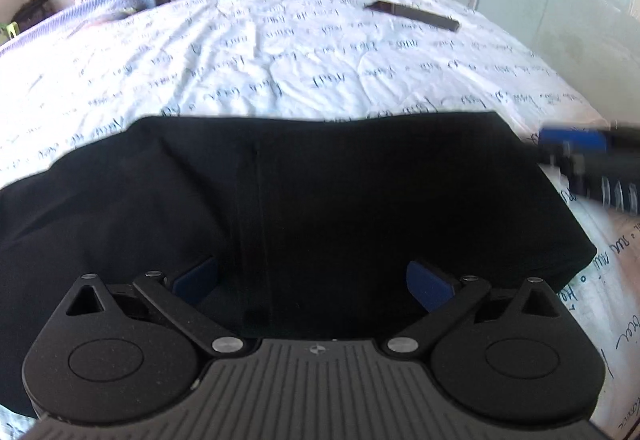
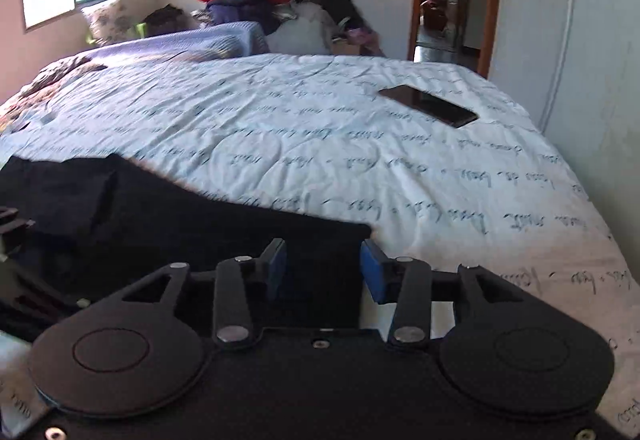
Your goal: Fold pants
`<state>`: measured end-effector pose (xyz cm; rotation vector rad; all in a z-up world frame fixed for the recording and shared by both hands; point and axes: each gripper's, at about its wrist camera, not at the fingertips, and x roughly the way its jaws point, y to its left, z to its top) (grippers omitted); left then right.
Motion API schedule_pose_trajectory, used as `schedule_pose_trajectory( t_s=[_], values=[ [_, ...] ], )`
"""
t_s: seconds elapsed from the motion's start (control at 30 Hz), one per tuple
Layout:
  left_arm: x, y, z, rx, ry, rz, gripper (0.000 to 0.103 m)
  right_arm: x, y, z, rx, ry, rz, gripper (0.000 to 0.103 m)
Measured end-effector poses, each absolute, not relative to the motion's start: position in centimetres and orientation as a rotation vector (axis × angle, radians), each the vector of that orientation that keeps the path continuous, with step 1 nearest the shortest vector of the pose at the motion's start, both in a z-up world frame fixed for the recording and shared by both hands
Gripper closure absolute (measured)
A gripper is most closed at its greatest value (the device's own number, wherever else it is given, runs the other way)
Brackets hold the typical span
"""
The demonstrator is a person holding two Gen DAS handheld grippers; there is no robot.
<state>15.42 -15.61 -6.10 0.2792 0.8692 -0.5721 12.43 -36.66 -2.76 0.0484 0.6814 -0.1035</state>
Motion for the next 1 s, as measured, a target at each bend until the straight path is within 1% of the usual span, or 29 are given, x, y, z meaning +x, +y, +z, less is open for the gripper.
schedule_pose_trajectory(
  t_s=[0.1, 0.23, 0.33, 0.43, 0.6, 0.77, 0.83, 0.93, 1.0],
  values=[
    [14.7, -16.0, -6.3, 0.313, 0.843, -0.562, 0.0, 12.0, -35.6, -4.8, -0.054, 0.767, -0.114, 0.062],
    [14.0, -16.2, -6.0, 0.333, 0.82, -0.539, 0.001, 10.5, -35.0, -3.3, -0.013, 0.709, -0.14, 0.06],
    [13.6, -16.1, -5.6, 0.339, 0.808, -0.519, 0.001, 10.3, -34.3, -4.1, -0.043, 0.753, -0.138, 0.054],
    [13.2, -15.5, -5.1, 0.33, 0.796, -0.51, 0.001, 9.9, -34.1, -4.7, -0.032, 0.767, -0.161, 0.054],
    [12.5, -14.1, -4.1, 0.341, 0.757, -0.48, 0.001, 8.2, -32.3, -2.1, -0.004, 0.701, -0.172, 0.052],
    [12.1, -11.5, -3.0, 0.323, 0.716, -0.416, 0.001, 6.3, -29.3, 1.3, 0.001, 0.602, -0.134, 0.043],
    [12.0, -9.9, -2.5, 0.305, 0.704, -0.38, 0.001, 5.6, -28.1, 2.7, 0.01, 0.559, -0.108, 0.042],
    [12.0, -7.3, -1.9, 0.284, 0.693, -0.327, 0.001, 5.0, -26.1, 4.0, -0.011, 0.517, -0.082, 0.036],
    [12.0, -5.3, -1.5, 0.265, 0.688, -0.28, 0.001, 5.0, -25.0, 4.4, -0.02, 0.501, -0.054, 0.035]
  ],
)
